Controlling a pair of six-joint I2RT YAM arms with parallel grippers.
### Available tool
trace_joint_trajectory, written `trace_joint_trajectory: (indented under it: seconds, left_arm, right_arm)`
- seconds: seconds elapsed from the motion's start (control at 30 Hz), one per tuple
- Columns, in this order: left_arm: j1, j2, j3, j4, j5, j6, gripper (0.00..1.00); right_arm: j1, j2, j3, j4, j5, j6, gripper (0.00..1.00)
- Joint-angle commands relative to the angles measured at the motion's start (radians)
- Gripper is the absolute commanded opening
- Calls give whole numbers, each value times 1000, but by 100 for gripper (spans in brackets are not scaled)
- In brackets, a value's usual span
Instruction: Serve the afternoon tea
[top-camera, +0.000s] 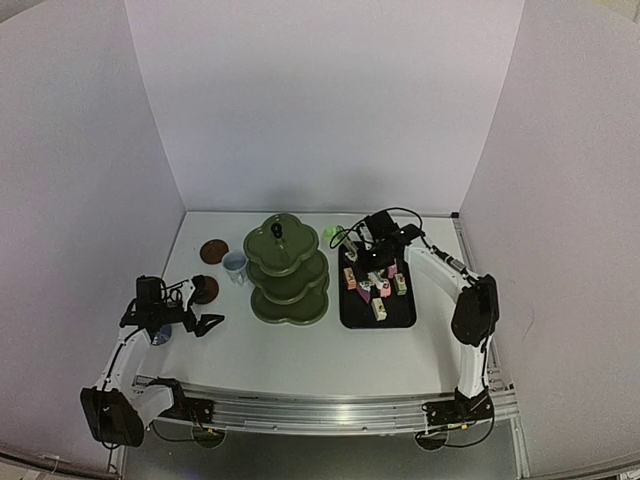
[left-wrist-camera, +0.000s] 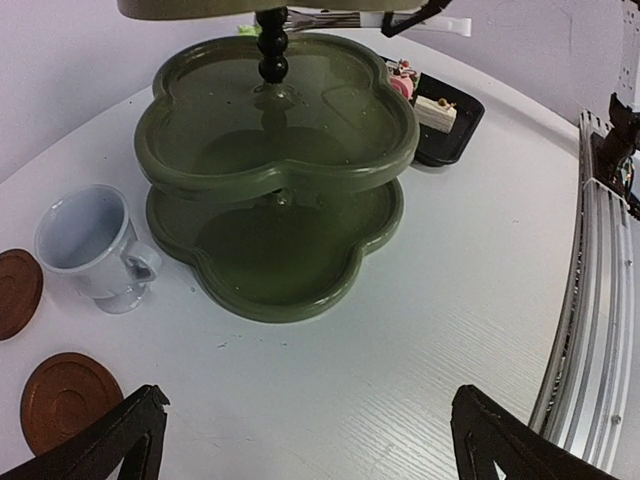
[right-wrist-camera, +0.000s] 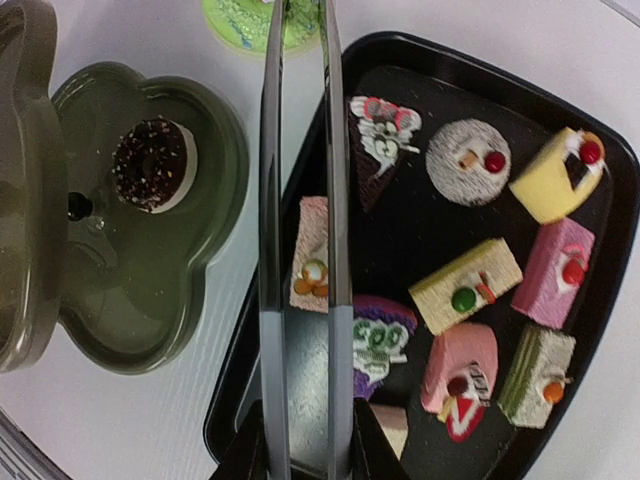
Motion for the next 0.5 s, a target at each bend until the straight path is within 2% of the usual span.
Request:
trace_joint_trajectory:
  seconds: [0.0, 0.1, 0.47]
  left_arm:
    - [-19, -25, -33, 30, 28, 70, 99]
    - [-29, -11, -31, 44, 22, 67, 99]
    - [-68, 11, -31, 11, 17, 73, 99]
  right_arm:
    - [4, 68, 57, 192, -143, -89, 0]
    - [9, 94, 43, 262, -190, -63, 0]
    - [91, 170, 34, 324, -235, -23, 0]
